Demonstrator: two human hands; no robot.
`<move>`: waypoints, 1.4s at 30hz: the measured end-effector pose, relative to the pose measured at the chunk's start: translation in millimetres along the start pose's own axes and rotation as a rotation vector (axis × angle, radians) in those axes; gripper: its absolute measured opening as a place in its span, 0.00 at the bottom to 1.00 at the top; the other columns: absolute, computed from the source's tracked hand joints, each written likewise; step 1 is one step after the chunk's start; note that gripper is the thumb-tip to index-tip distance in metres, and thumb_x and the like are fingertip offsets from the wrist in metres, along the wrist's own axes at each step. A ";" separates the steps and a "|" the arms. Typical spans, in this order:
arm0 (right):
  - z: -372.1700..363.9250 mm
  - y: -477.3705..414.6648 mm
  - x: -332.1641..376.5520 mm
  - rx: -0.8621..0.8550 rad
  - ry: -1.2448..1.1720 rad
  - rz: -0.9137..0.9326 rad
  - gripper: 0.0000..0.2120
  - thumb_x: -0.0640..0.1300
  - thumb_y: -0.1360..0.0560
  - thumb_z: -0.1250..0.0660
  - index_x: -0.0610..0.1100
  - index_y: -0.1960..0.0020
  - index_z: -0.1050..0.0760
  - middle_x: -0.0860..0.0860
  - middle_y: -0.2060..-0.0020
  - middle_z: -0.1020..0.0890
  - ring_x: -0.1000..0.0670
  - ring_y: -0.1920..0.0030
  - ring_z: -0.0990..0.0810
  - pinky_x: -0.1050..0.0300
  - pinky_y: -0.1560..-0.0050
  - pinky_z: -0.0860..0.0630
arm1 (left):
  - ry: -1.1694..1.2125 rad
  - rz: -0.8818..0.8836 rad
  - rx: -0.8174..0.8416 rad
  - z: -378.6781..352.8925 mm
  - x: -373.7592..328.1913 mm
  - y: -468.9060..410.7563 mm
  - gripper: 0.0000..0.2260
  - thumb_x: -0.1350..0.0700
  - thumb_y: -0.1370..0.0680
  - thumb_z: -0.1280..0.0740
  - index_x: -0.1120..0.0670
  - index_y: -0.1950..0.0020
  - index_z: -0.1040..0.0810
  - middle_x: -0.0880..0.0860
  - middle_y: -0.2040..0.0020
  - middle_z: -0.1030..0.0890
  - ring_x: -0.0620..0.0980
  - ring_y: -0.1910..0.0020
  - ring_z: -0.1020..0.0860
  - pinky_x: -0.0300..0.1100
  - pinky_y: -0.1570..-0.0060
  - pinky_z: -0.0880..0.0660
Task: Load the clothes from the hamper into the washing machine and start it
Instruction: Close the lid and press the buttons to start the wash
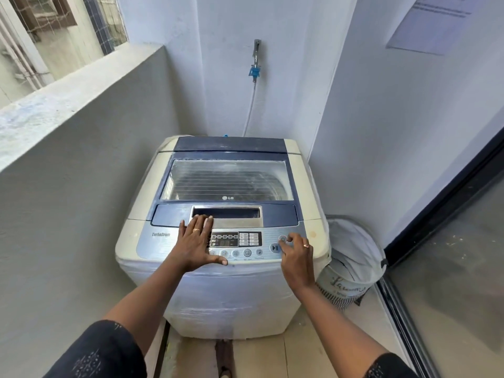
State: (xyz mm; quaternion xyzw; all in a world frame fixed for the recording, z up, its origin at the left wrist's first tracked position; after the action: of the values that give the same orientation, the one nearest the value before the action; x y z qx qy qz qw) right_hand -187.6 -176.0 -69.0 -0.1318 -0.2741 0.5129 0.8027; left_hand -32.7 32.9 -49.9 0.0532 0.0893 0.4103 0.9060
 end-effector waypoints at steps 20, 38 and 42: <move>-9.9 -8.9 1.0 -0.074 0.014 -0.212 0.17 0.25 0.46 0.28 0.46 0.69 0.21 0.49 0.46 0.33 0.44 0.44 0.38 0.40 0.54 0.32 | 0.007 -0.083 -0.070 -3.1 8.2 1.9 0.66 0.17 0.51 0.51 0.56 0.23 0.53 0.54 0.23 0.48 0.55 0.23 0.52 0.56 0.26 0.58; -31.1 13.8 -2.5 -0.280 0.047 -0.156 0.18 0.40 0.29 0.44 0.41 0.52 0.17 0.46 0.49 0.33 0.44 0.48 0.33 0.43 0.53 0.24 | -0.049 -0.058 -0.158 -6.9 5.0 5.9 0.61 0.17 0.46 0.56 0.57 0.24 0.45 0.57 0.24 0.41 0.56 0.24 0.47 0.52 0.26 0.55; -35.6 14.3 -1.5 -0.282 0.025 -0.181 0.17 0.39 0.28 0.44 0.40 0.51 0.17 0.45 0.48 0.33 0.44 0.48 0.32 0.43 0.54 0.23 | -0.058 -0.067 -0.173 -7.6 6.3 5.4 0.61 0.17 0.46 0.56 0.56 0.23 0.47 0.56 0.23 0.44 0.55 0.23 0.49 0.51 0.27 0.60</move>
State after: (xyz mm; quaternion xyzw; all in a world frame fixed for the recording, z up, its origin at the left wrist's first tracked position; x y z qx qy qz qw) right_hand -178.4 -168.5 -105.6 -0.2244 -0.3443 0.3933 0.8224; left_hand -34.2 41.4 -57.2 -0.0163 0.0288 0.3842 0.9227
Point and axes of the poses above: each hand's wrist, its own y-axis away from the middle knuckle, its own z-axis out of the back of the hand, x = y × z, the point moved 1 cm from there along -y, towards the middle knuckle
